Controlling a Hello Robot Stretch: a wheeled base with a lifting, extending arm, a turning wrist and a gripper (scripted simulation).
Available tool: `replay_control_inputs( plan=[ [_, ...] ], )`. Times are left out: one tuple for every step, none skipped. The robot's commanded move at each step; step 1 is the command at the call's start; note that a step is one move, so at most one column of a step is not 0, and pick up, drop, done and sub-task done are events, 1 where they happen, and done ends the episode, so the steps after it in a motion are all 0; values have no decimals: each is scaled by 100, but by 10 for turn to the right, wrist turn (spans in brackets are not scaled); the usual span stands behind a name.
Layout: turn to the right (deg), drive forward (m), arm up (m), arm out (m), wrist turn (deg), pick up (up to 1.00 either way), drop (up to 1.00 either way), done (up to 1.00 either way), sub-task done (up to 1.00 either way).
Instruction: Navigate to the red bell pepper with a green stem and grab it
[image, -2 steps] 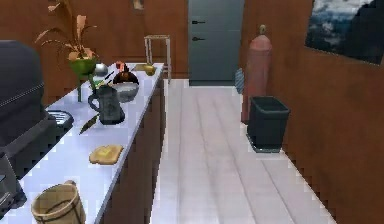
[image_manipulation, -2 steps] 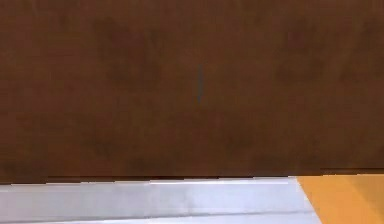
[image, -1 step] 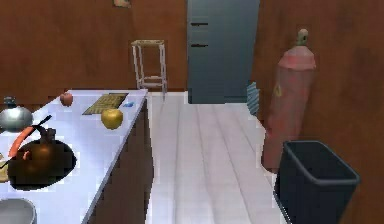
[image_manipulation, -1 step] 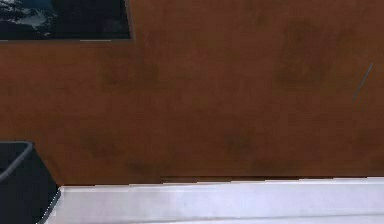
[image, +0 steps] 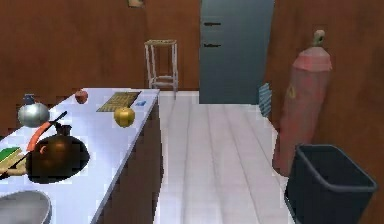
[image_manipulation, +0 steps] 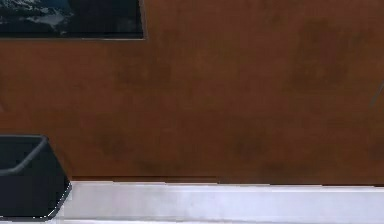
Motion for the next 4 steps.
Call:
replay_control_inputs(
  plan=[
    [0, 55, 0, 0, 0, 0, 0, 0, 0],
    [-450, 0, 0, 0, 0, 0, 0, 0, 0],
    [-450, 0, 0, 0, 0, 0, 0, 0, 0],
    [-390, 0, 0, 0, 0, 0, 0, 0, 0]
  ],
)
